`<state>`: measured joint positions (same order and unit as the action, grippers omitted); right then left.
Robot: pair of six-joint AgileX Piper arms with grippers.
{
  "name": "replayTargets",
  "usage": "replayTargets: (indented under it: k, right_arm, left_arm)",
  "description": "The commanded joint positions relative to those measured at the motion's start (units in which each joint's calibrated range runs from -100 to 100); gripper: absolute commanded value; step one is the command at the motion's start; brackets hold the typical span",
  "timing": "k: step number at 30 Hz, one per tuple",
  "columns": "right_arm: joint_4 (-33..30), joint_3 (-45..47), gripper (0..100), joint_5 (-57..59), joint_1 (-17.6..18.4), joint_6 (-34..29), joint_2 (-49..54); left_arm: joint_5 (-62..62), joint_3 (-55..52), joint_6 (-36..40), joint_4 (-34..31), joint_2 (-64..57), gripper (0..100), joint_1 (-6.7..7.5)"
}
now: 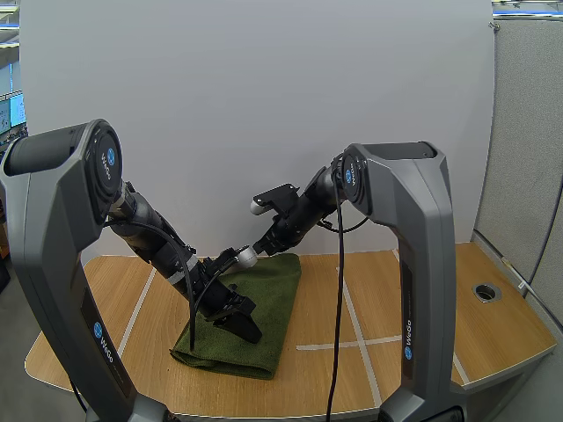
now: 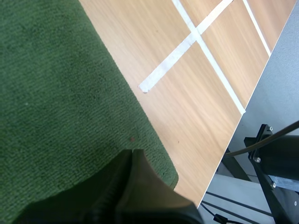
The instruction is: Fold the towel
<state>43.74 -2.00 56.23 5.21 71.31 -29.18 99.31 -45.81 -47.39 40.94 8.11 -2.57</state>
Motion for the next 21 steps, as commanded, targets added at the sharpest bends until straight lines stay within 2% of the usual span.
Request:
replayTargets:
  k: [1, 6, 10, 15, 21]
  right_arm:
    - [0.19, -1.53, 0, -0.36, -0.08, -0.16, -1.79]
    - [-0.83, -1.82, 0, -0.36, -0.08, -0.16, -2.60]
    - [-5.56, -1.82, 0, -0.20, -0.08, -1.24, -2.69]
    - [-11.04, -1.82, 0, 0.44, -0.70, -4.30, -2.69]
    - [-11.48, -1.82, 0, 5.26, -2.70, -4.40, -2.69]
  left_arm:
    - [-0.80, -0.29, -0.02, -0.74, -0.55, 0, 0.28]
    - [-3.43, -0.29, 2.52, -5.17, 0.35, 0, 0.28]
    - [-7.13, -1.62, 3.26, -8.35, 2.01, 0, 0.28]
    - [-8.16, -2.05, 3.26, -8.85, 2.48, 0, 0.28]
    - [-10.07, -2.05, 5.64, -13.38, 2.48, 0, 0.28]
